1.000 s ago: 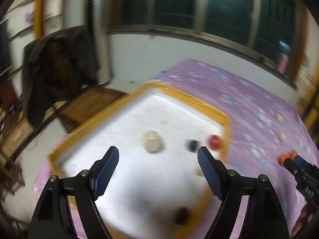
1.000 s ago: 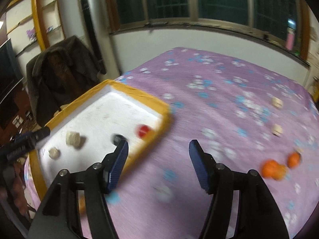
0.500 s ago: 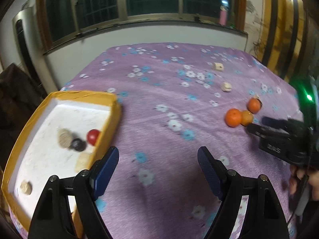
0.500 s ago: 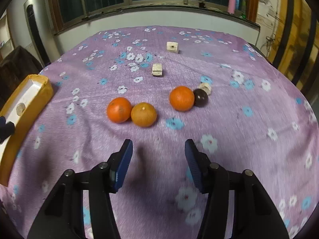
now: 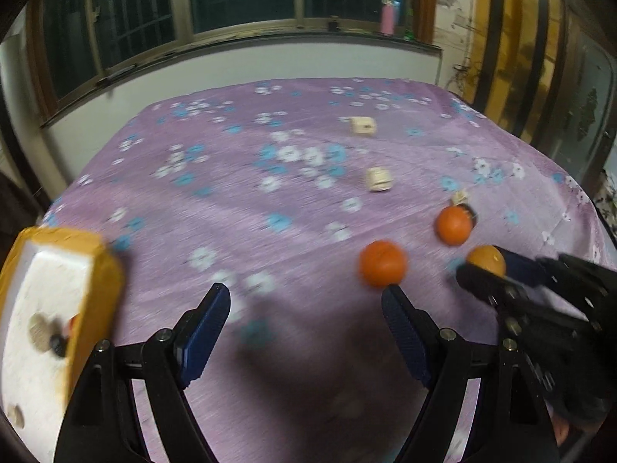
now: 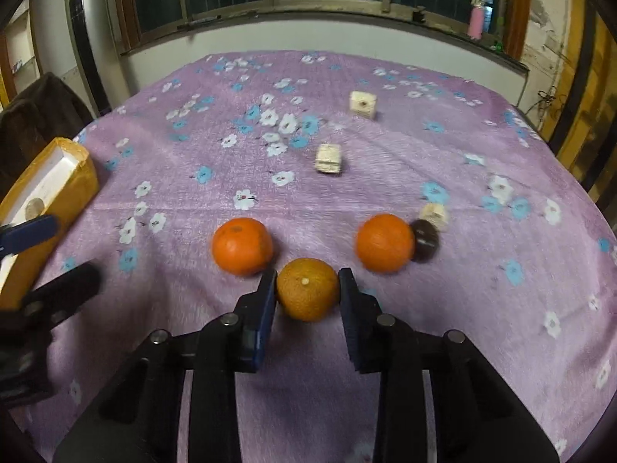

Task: Organize fruits
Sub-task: 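Grasp an orange with the right tool while the left grasps another orange, then carry both oranges over the tray with both tools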

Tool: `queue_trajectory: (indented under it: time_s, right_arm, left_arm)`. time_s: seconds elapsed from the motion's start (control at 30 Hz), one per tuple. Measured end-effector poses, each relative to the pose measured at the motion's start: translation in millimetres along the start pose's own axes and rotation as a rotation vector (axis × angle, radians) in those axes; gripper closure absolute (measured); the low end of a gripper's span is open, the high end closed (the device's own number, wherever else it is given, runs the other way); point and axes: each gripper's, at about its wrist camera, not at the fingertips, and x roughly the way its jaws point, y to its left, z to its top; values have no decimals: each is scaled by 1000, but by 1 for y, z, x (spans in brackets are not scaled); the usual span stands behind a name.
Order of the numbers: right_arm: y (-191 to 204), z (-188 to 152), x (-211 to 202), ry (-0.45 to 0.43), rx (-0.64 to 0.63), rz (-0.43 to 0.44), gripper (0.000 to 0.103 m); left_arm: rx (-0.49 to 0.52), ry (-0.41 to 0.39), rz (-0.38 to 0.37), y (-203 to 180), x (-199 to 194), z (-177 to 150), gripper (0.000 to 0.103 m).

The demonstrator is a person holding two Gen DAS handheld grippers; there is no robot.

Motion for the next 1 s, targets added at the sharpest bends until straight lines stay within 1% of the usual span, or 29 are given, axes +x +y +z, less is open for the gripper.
queue_trajectory:
  time_s: [0.03, 0.1, 0.13, 0.17, 0.2, 0.23, 0.27, 0.3, 0.33, 0.37, 0.43, 0.53, 0.77, 0.83, 0.93, 1.0]
  right_arm:
    - [-4, -1, -4, -7, 16, 1, 70]
    - [-15, -7, -17, -31, 61, 2, 70]
    - [-20, -9, -21, -42, 75, 1, 70]
    - [-25, -10, -26, -57, 92, 1, 70]
    - [-29, -11, -28, -69, 104, 0, 70]
    - [-33, -11, -32, -85, 117, -3, 70]
    - [-36, -11, -34, -98, 128, -1, 70]
    - [-39, -10, -36, -108, 139, 8, 70]
    - [-41, -10, -37, -117, 145, 17, 70]
    - [-43, -10, -38, -122, 146, 21, 70]
    - [-46, -11, -38, -127, 151, 31, 70]
    - [-51, -11, -39, -135, 164, 35, 70]
    - [-59, -13, -40, -150, 190, 27, 70]
    - [-59, -13, -38, -146, 187, 20, 70]
    - [-59, -13, -38, -150, 191, 16, 70]
    - [-60, -13, -40, -149, 199, -10, 70]
  left_arm:
    - [11, 4, -7, -8, 6, 3, 22]
    - [26, 6, -19, -17, 15, 8, 26]
    - [32, 7, -18, -22, 19, 9, 31]
    - [37, 17, -13, -25, 25, 10, 38]
    - [41, 32, -13, -28, 31, 11, 43]
    - [41, 47, -38, -30, 38, 11, 52]
    - [45, 57, -53, -32, 42, 10, 67]
    - [56, 52, -59, -35, 42, 9, 69]
    - [70, 45, -39, -38, 40, 8, 70]
    - [71, 39, -34, -38, 37, 7, 70]
    - [47, 33, -49, -31, 30, 3, 71]
    - [3, 21, -41, -15, 13, -5, 71]
    - [-52, -2, 3, 14, -23, -31, 71]
    - [-59, -11, 9, 20, -28, -37, 71]
    - [-72, -9, -3, 26, -28, -42, 71]
    - [-79, -7, -10, 29, -26, -45, 71]
